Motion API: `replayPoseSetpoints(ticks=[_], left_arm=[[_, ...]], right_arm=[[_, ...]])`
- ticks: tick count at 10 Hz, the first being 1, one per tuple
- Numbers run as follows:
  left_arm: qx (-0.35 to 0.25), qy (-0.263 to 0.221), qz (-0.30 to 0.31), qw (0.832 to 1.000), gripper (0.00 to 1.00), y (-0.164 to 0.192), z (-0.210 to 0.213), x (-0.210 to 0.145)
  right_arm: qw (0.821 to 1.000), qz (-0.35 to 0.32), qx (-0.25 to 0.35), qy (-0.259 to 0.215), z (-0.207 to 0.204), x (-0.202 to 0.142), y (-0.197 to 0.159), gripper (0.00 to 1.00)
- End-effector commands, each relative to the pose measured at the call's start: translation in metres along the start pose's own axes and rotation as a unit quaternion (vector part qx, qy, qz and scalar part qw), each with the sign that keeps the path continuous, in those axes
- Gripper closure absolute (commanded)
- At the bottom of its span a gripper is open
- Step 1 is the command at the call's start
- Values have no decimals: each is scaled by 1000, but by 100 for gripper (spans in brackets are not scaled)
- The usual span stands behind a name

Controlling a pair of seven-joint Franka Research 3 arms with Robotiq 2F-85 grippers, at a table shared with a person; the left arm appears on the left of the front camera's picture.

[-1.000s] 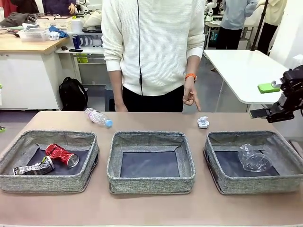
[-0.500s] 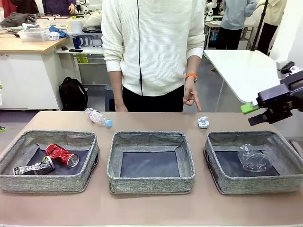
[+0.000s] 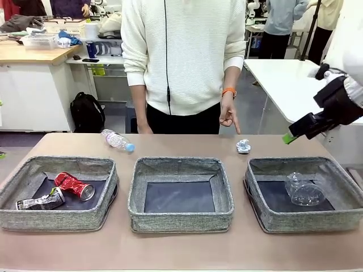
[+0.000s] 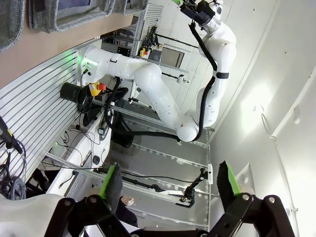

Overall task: Sort the waste into the appropriate baskets.
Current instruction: Pick up the waste item pointed out by the person.

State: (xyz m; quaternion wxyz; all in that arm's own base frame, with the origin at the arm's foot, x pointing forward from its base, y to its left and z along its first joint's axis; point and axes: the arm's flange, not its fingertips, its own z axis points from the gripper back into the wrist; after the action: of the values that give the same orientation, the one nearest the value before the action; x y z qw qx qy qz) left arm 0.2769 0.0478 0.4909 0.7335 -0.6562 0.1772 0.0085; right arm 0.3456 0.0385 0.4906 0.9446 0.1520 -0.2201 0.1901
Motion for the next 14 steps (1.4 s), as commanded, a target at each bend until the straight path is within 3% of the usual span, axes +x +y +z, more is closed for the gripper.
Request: replayPoseSetpoints(ticks=[1, 2, 4, 7, 9, 10, 11, 12, 14], left_arm=[[5, 8, -9, 1000, 0, 0, 2, -2], [5, 8, -9, 1000, 0, 0, 2, -2], [5, 8, -9, 1000, 0, 0, 2, -2], [5, 8, -9, 1000, 0, 0, 2, -2], [5, 8, -9, 1000, 0, 0, 2, -2], [5, 8, -9, 1000, 0, 0, 2, -2], [5, 8, -9, 1000, 0, 0, 2, -2], [5, 8, -9, 1000, 0, 0, 2, -2], [5, 8, -9, 1000, 0, 0, 2, -2]], right_arm=[[1000, 10, -23, -7, 2, 4, 1, 0], [998, 52, -9, -34, -7, 17, 5, 0], [996, 66, -8, -54, -42, 62, -8, 0], [998, 53, -21, -7, -118, 122, -42, 0], [998, 39, -27, 30, -155, 133, -52, 0], [999, 33, -34, 12, -165, 133, -56, 0], [999, 45, -22, 13, -146, 121, -46, 0], [998, 45, -23, 22, -172, 125, -60, 0], [998, 44, -39, 11, -178, 132, -59, 0]])
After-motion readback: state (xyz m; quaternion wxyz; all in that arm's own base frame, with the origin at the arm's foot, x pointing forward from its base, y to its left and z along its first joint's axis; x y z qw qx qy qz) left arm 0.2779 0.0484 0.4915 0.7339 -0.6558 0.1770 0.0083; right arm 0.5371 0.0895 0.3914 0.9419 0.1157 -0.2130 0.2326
